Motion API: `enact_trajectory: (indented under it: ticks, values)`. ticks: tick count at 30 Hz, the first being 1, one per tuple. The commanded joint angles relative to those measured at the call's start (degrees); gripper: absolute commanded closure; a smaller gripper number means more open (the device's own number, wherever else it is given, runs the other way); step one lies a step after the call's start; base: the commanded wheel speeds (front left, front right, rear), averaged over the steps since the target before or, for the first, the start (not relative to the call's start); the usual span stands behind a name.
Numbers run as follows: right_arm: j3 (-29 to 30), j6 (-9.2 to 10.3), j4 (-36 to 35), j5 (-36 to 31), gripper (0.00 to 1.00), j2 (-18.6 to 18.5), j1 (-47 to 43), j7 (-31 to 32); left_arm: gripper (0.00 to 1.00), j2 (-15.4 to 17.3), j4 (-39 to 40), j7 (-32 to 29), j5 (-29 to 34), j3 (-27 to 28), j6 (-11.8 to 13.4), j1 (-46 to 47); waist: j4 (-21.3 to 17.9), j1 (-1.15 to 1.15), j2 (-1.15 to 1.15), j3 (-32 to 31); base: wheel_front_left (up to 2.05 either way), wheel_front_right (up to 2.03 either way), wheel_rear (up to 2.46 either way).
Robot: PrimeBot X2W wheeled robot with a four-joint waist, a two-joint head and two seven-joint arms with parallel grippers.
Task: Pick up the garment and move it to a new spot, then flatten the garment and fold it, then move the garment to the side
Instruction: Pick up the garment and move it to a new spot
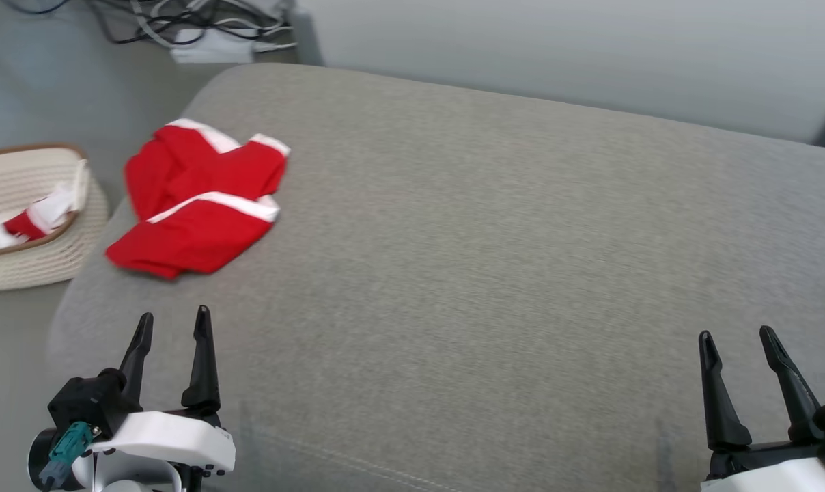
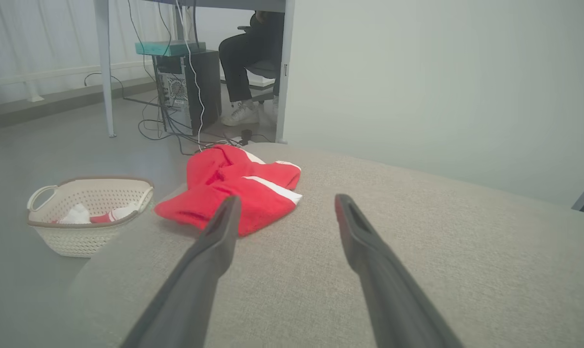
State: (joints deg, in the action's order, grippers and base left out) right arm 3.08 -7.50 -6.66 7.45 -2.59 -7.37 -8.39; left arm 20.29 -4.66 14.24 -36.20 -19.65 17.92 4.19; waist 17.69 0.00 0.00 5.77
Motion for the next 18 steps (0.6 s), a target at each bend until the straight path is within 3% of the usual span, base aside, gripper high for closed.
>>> enact_trajectory:
  ticks: [1, 10, 18]
  values:
    - [-1.47, 0.01, -1.62, 0.14, 0.00, -1.17, 1.69, 0.17, 0.00, 0.70, 0.63, 0.73, 0.53, 2.69, -0.02, 2.20, 5.13, 0.00, 0.00, -0.51, 0.00, 0.00, 0.00]
    - [-1.70, 0.01, -0.81, 0.95, 0.00, -1.20, 0.96, 0.33, 0.00, -2.08, -0.70, 0.74, 2.00, 4.97, -0.75, 1.43, 11.63, 0.00, 0.00, -2.00, 0.00, 0.00, 0.00]
    - [-2.75, 0.01, 0.06, 1.44, 0.00, -0.80, 0.71, 0.07, 0.00, -2.68, -1.51, 0.75, 3.39, 6.01, -2.16, 0.62, 12.88, 0.00, 0.00, -2.82, 0.00, 0.00, 0.00]
